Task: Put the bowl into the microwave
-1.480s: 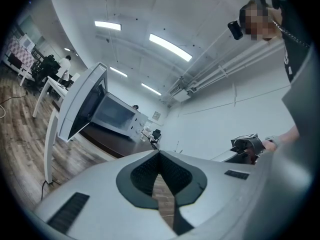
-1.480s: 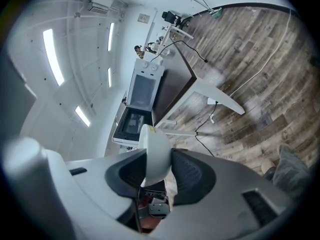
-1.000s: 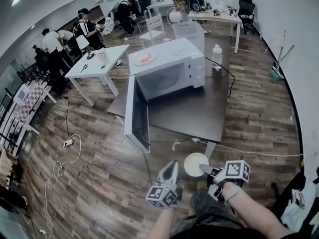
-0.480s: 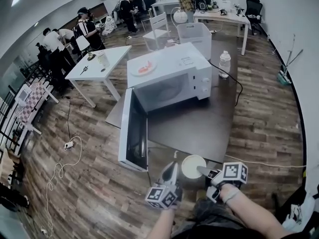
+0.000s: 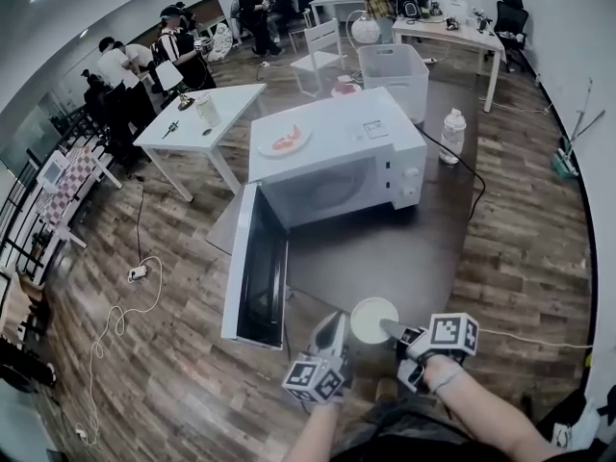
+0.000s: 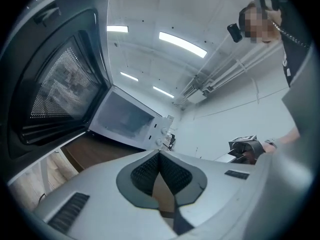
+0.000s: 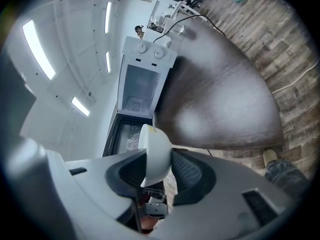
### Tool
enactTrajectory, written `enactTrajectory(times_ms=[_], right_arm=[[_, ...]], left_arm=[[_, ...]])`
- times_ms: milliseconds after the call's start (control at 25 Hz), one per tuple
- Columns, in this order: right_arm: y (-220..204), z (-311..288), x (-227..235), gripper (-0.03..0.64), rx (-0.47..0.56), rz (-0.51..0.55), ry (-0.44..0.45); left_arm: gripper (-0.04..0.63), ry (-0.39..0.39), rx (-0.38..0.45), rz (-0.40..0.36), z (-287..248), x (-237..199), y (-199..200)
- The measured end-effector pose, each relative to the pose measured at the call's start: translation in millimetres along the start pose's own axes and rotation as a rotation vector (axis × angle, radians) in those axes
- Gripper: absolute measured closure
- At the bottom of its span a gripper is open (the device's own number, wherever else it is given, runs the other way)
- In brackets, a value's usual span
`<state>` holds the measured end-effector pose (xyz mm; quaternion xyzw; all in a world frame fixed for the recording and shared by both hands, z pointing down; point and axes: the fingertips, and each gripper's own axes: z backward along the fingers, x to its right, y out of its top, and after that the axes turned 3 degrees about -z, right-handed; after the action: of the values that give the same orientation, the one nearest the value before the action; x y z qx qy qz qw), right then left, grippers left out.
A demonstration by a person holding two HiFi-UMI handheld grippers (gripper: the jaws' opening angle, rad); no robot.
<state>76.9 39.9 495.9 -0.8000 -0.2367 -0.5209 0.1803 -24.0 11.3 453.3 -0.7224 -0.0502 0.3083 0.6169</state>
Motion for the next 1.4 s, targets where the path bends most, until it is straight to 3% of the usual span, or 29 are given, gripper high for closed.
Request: enactTrajectory(times_ms=[400,840,1400], right_arm=[[35,-27,-12,0.479,-0.015,0.008,0.014],[75,-51,-15,0.479,0.011,-0.006,0.022],[123,-106,-33,0.479,0.009,-0.003,0.000]], left_arm=[[0.584,0.048,0.036,-0.001,-24,-18,10],[0.584,0.044,0.034,0.000,-62,-35,15],[0.584,0.063,0.051,0.020,-115,-86,35]])
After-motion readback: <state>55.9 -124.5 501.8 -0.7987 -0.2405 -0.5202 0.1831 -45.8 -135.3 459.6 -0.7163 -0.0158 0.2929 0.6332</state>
